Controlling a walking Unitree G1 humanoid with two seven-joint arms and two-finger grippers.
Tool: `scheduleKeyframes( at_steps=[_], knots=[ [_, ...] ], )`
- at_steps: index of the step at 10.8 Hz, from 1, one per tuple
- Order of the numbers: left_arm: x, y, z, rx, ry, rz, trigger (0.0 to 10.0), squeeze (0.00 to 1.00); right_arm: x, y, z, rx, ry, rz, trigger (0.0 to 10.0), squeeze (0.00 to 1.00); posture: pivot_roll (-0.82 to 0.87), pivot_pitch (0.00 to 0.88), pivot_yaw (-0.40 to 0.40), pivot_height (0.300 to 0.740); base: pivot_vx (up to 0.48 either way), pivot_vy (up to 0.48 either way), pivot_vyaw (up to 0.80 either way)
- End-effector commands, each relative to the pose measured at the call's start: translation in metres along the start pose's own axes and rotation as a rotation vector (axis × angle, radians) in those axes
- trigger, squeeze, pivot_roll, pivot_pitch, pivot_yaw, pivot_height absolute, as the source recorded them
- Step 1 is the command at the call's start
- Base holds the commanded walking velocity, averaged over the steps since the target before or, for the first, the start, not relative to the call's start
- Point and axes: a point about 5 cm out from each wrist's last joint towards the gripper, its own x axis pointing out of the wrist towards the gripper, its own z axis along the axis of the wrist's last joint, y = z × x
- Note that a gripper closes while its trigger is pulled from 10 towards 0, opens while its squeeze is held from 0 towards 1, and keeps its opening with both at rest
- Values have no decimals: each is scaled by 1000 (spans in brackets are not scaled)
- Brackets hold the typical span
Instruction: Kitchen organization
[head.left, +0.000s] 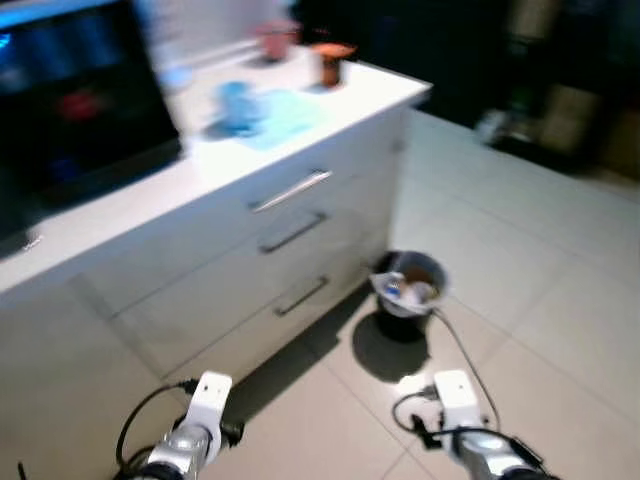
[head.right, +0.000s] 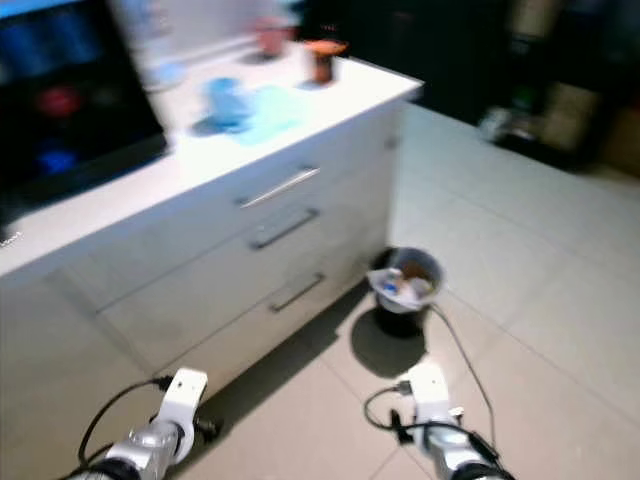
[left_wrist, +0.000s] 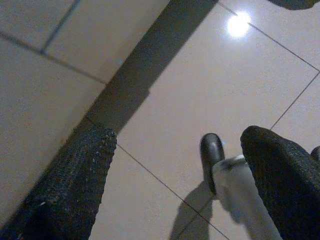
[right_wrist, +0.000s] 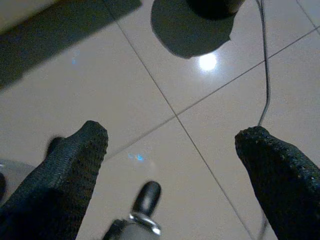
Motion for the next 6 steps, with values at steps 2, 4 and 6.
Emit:
scheduleKeyframes(
  at_steps=[2,4,6],
  knots=[
    [-1,7,-6,2,27,15,10000,0,1,9,1,-22,5,24,10000,0,25,0,49,740,0,0,800],
    [-1,8,-8,17,35,32,10000,0,1,9,1,-24,5,23,10000,0,26,0,48,740,0,0,800],
    [-2,10,-4,5,4,36,10000,0,1,9,1,-10,4,22,10000,0,26,0,49,740,0,0,800]
  ],
)
